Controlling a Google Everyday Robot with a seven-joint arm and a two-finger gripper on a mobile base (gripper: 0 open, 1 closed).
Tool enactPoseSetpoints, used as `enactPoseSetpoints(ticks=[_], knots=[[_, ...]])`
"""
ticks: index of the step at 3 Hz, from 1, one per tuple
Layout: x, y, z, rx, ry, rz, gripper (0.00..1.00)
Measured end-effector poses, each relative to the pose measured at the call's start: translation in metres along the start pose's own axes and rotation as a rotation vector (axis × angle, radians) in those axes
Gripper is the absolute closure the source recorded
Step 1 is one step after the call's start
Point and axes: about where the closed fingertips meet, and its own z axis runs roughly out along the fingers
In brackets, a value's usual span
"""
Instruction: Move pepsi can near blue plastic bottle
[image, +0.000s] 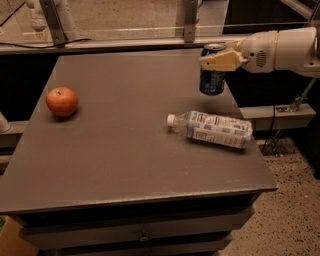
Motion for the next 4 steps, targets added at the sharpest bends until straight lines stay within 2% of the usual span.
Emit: enactPoseSetpoints(ticks=[1,4], knots=[[0.028,0.004,-0.004,-0.051,0.024,-0.008,1.0],[0.078,0.022,-0.024,-0.145,0.044,-0.029,1.0]])
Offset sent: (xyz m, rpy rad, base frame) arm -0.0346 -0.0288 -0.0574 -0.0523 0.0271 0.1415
